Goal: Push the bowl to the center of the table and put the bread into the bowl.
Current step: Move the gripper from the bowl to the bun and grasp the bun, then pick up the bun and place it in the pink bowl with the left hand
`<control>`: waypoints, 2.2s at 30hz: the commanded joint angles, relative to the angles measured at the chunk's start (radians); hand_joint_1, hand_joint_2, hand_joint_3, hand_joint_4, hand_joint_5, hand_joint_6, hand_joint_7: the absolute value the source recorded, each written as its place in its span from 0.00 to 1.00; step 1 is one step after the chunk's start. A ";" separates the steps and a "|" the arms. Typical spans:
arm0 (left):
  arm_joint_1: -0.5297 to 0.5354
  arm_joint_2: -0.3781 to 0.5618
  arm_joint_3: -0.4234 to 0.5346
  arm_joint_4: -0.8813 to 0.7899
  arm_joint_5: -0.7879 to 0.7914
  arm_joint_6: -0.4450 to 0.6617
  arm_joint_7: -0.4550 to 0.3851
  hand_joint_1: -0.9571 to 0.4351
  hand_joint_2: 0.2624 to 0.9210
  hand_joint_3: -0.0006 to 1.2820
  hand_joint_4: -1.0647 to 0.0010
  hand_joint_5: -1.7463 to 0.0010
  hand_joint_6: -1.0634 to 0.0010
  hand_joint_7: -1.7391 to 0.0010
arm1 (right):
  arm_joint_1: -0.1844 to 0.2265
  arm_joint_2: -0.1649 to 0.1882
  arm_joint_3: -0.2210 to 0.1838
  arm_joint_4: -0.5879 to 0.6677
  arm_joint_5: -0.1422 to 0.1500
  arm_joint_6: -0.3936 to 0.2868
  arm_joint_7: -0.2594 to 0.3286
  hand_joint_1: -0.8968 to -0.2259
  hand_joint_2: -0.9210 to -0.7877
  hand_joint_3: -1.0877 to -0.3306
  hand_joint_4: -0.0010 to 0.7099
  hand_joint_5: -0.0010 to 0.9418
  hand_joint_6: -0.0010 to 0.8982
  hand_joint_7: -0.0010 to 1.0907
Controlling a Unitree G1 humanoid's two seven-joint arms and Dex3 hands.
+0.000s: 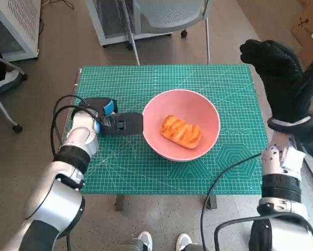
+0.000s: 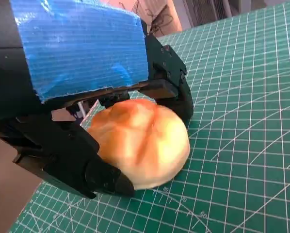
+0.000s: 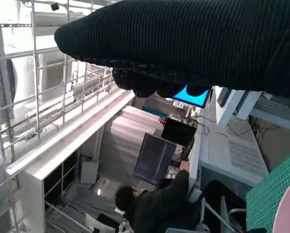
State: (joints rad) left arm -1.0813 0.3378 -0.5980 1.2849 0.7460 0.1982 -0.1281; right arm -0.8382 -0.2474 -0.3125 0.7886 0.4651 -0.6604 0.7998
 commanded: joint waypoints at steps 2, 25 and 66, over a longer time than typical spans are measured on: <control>-0.036 0.024 0.013 -0.023 -0.005 0.012 -0.003 0.69 1.00 0.08 0.41 0.30 0.43 0.31 | 0.017 0.007 0.003 0.015 -0.012 0.003 -0.006 0.37 0.00 0.53 0.38 0.00 0.41 0.00; 0.051 0.166 0.145 -0.496 -0.051 0.011 -0.025 0.69 0.73 0.27 0.29 0.30 0.35 0.41 | -0.002 0.011 -0.002 0.048 0.004 0.005 0.026 0.36 0.00 0.55 0.38 0.00 0.41 0.00; 0.057 -0.094 0.066 -0.815 -0.012 -0.027 -0.196 0.69 1.00 0.05 0.32 0.32 0.43 0.35 | 0.019 -0.001 -0.010 0.017 0.013 0.022 0.058 0.37 0.00 0.55 0.39 0.00 0.41 0.00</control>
State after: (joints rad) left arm -0.9947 0.2494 -0.5283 0.4332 0.7304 0.1939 -0.3239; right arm -0.8469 -0.2404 -0.3169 0.8115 0.4725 -0.6531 0.8498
